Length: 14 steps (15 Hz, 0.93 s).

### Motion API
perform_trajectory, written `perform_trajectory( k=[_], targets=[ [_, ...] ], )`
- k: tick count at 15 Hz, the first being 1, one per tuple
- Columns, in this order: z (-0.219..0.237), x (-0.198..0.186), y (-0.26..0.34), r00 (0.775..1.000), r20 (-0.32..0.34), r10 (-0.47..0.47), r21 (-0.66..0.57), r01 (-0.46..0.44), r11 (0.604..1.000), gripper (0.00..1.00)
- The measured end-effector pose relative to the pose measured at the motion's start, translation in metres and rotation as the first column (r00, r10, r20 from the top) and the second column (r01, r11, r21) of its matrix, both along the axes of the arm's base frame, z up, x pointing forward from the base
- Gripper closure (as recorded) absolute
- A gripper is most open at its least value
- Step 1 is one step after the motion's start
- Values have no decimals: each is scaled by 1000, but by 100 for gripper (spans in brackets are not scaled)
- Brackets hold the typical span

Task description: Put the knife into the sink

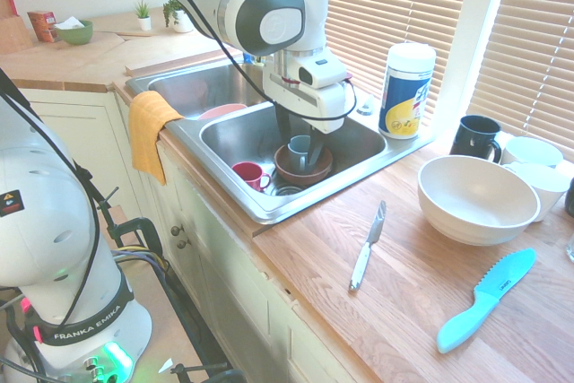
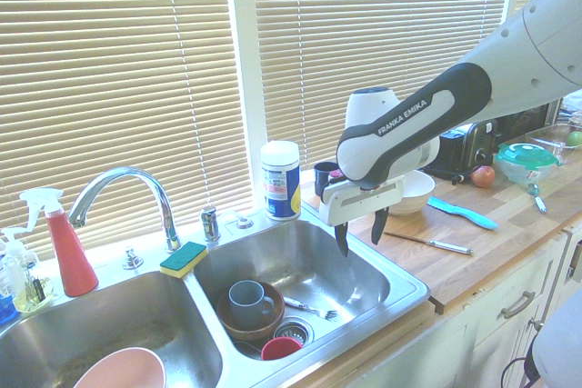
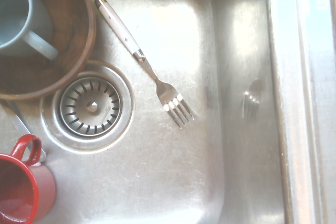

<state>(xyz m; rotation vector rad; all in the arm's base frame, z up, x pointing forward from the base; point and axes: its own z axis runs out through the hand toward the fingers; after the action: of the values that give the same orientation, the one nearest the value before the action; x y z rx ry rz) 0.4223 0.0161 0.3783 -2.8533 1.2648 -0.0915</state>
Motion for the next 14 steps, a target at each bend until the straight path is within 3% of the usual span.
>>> perform_trajectory(
  k=[4,8,12,14],
  targets=[
    [2,-1,-5,999,-1,33,0,-33,999,0],
    [24,-15,-50,982,5,189,15,-189,982,0],
    [36,-48,-109,913,11,408,15,-408,913,0],
    [36,-68,-140,885,-4,465,29,-465,885,0]
  ],
)
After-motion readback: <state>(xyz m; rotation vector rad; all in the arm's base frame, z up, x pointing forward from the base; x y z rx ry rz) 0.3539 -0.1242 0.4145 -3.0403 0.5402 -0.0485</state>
